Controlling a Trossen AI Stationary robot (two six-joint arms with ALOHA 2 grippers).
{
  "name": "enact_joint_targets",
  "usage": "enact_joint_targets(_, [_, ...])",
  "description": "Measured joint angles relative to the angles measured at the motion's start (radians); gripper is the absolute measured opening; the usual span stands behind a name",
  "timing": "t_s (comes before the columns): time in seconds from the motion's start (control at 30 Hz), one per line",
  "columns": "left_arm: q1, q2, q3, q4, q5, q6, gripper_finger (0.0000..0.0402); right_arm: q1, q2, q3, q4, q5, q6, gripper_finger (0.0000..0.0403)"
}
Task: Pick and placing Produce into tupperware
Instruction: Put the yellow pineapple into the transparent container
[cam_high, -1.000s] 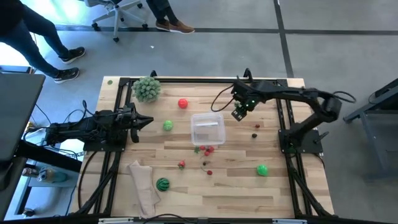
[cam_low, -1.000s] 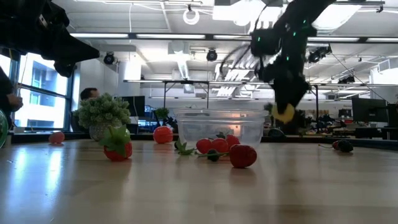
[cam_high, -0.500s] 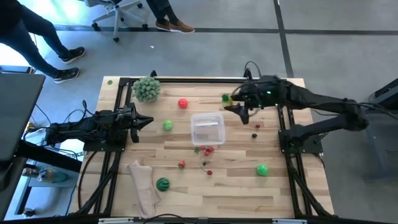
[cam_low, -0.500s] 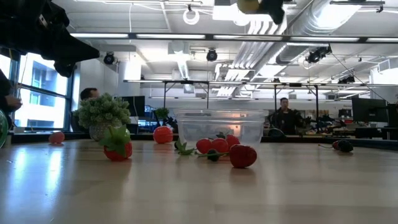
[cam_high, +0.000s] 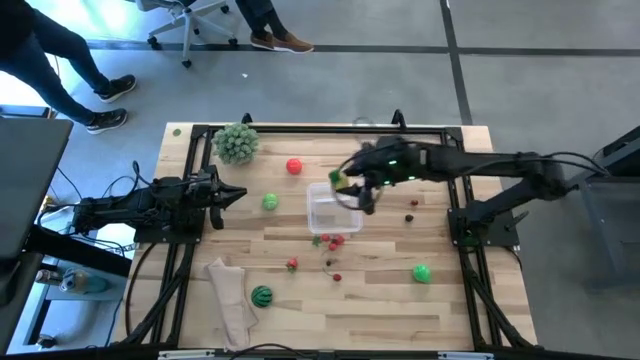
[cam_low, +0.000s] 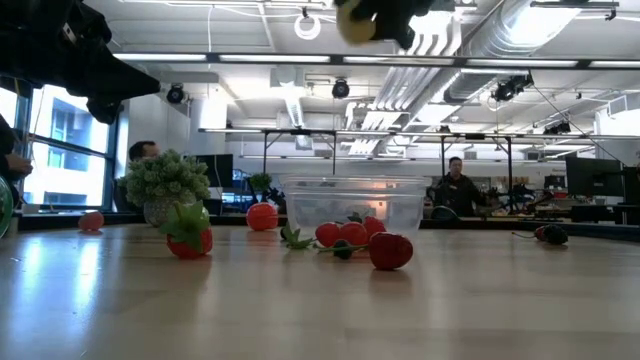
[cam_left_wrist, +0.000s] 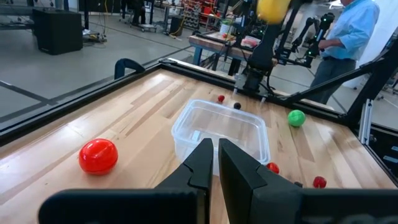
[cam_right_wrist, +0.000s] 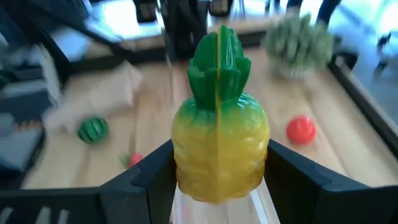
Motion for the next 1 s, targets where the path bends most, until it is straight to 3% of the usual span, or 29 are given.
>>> enact_joint_targets(0.47, [0.0, 0.0, 0.0, -0.001, 0.0, 0.0, 0.0017, -0.047, 0.411, 0.009, -0.035, 0.0, -0.016, 0.0197])
enact_joint_targets(1.0, [0.0, 0.0, 0.0, -0.008, 0.0, 0.0, 0.0017, -0.052, 0.538, 0.01, -0.062, 0.004, -0.019, 0.0197])
